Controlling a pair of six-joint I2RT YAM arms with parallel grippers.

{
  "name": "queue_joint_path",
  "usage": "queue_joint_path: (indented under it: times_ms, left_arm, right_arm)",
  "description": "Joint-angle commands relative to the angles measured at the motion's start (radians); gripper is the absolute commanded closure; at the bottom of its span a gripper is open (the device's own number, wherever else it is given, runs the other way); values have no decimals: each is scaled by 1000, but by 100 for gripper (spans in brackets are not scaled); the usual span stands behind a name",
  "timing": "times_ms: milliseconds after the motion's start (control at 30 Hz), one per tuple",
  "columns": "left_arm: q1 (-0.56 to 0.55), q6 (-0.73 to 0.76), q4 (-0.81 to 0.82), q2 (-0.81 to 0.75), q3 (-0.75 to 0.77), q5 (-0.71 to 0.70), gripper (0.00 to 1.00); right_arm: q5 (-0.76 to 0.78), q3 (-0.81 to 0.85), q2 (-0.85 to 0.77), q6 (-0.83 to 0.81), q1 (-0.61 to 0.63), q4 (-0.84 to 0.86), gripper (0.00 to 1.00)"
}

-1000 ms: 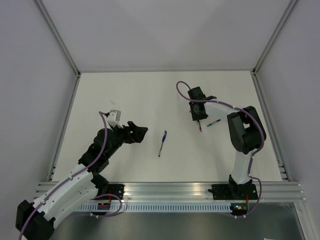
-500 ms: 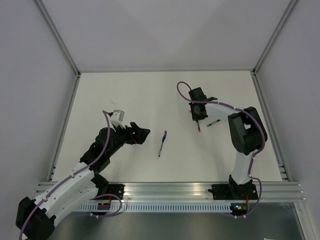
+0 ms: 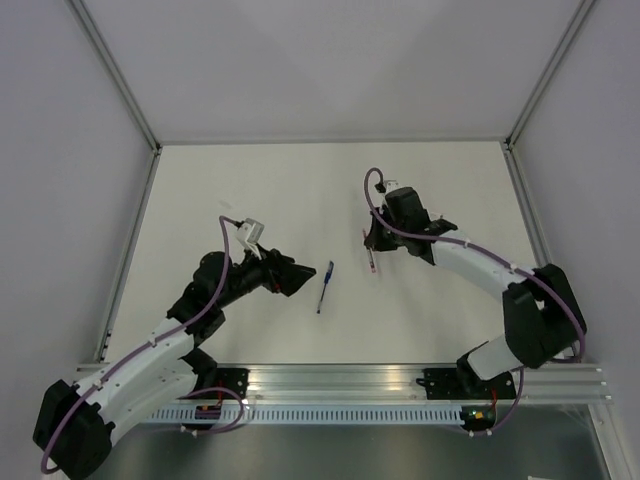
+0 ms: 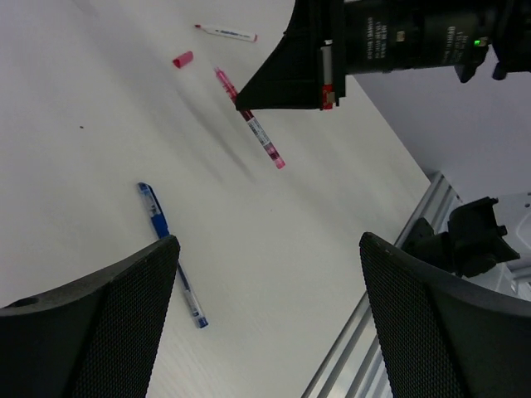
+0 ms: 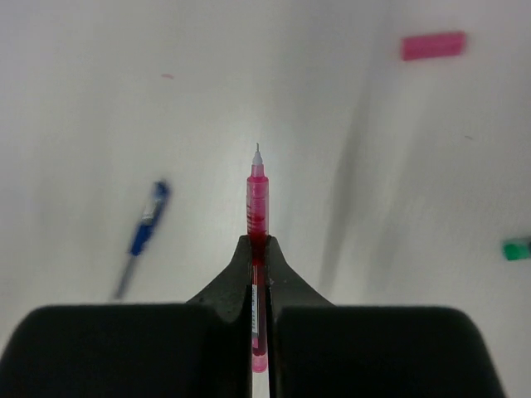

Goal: Insert the pens into the pen caps

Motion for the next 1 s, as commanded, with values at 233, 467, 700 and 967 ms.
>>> queue_joint_path:
  times_ms: [233,467,700,967]
  left_arm:
    - [-3,-20,118,38,0,175,10]
    - [-3,-18,134,-8,-14,183,14]
    - [-3,-26,146,-41,-25,192,40]
    - [-3,-33,141,-60,-25,194,97]
  right_arm:
    - [0,-195,-334,294,374,569,100]
    - [65,-203,-382,329,510,666,100]
    - [120,-195,-383,334,564,700,100]
    - [129,-183,-362,329,577,704,100]
